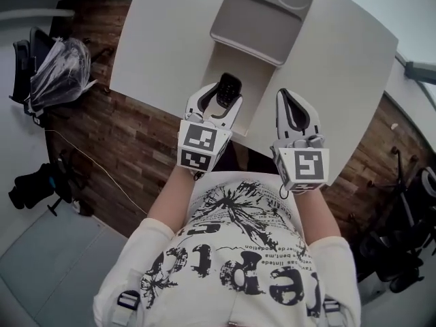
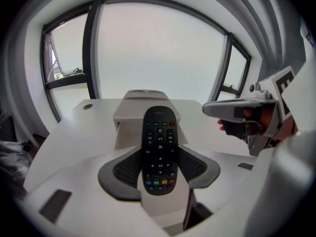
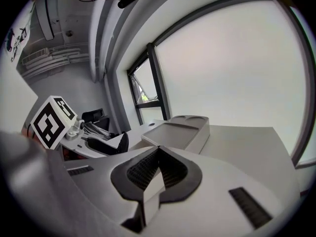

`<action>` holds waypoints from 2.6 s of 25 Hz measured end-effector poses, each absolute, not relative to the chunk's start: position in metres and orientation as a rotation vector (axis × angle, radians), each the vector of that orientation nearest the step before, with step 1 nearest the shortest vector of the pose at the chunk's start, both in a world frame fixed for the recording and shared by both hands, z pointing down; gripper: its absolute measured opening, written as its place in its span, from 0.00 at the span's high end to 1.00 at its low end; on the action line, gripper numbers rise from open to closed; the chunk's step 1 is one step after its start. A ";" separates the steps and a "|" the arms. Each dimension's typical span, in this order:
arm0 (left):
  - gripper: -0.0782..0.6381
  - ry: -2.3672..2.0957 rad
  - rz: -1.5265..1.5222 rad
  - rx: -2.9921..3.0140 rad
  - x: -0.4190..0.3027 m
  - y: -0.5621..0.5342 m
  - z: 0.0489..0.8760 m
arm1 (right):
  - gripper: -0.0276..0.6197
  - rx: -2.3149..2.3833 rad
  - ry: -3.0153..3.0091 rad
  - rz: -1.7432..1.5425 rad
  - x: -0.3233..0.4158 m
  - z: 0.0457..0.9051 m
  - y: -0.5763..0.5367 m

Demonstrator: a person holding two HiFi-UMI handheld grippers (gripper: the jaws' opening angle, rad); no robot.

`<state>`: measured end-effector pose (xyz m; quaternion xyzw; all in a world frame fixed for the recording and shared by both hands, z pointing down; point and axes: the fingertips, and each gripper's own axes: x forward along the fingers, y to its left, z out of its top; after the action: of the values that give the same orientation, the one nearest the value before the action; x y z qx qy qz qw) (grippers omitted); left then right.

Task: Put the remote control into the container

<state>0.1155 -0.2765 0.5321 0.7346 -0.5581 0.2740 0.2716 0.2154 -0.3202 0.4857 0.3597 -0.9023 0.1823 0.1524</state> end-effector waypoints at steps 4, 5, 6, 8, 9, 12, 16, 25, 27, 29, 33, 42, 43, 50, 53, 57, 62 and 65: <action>0.57 -1.450 0.837 1.943 0.119 -0.277 0.559 | 0.95 1.033 -2.580 0.541 0.214 0.496 -0.326; 0.57 -1.438 0.842 1.929 0.120 -0.277 0.564 | 0.95 1.037 -2.576 0.549 0.214 0.499 -0.327; 0.57 -1.427 0.844 1.915 0.120 -0.278 0.569 | 0.95 1.040 -2.574 0.557 0.214 0.501 -0.328; 0.57 -1.406 0.853 1.886 0.121 -0.278 0.578 | 0.95 1.045 -2.573 0.567 0.213 0.504 -0.329; 0.57 -1.394 0.865 1.873 0.121 -0.278 0.583 | 0.95 1.046 -2.574 0.568 0.212 0.505 -0.330; 0.57 -1.353 0.912 1.840 0.120 -0.280 0.598 | 0.95 1.053 -2.580 0.573 0.211 0.506 -0.334; 0.57 -1.322 0.948 1.809 0.117 -0.283 0.605 | 0.95 1.055 -2.554 0.587 0.219 0.510 -0.338; 0.57 -1.318 0.973 1.790 0.112 -0.287 0.609 | 0.95 1.103 -2.535 0.593 0.234 0.517 -0.345; 0.57 -1.317 0.963 1.780 0.112 -0.288 0.611 | 0.95 1.095 -2.536 0.587 0.234 0.517 -0.344; 0.57 -1.311 0.975 1.772 0.113 -0.289 0.612 | 0.95 1.091 -2.537 0.583 0.234 0.517 -0.344; 0.57 -1.315 1.026 1.782 0.116 -0.289 0.613 | 0.95 1.100 -2.536 0.575 0.236 0.514 -0.342; 0.57 -1.329 0.998 1.818 0.114 -0.290 0.595 | 0.95 1.183 -2.510 0.581 0.246 0.506 -0.336; 0.57 -1.317 1.000 1.841 0.117 -0.289 0.590 | 0.95 1.196 -2.506 0.580 0.247 0.504 -0.335; 0.57 -1.344 0.849 2.070 0.123 -0.309 0.522 | 0.95 1.336 -2.509 0.520 0.246 0.467 -0.337; 0.65 -1.410 0.731 2.119 0.119 -0.320 0.493 | 0.95 1.392 -2.505 0.494 0.246 0.449 -0.332; 0.83 -1.471 0.564 2.160 0.109 -0.327 0.457 | 0.95 1.433 -2.523 0.431 0.236 0.423 -0.322; 0.88 -1.494 0.454 2.319 0.105 -0.332 0.412 | 0.95 1.488 -2.537 0.312 0.225 0.393 -0.319; 0.88 -1.556 0.355 2.433 0.102 -0.334 0.379 | 0.95 1.533 -2.546 0.217 0.217 0.370 -0.321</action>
<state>0.1024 -0.3343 0.3794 0.8307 -0.5310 0.1212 0.1156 0.2168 -0.3213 0.3697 0.5126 -0.8517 0.0725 0.0808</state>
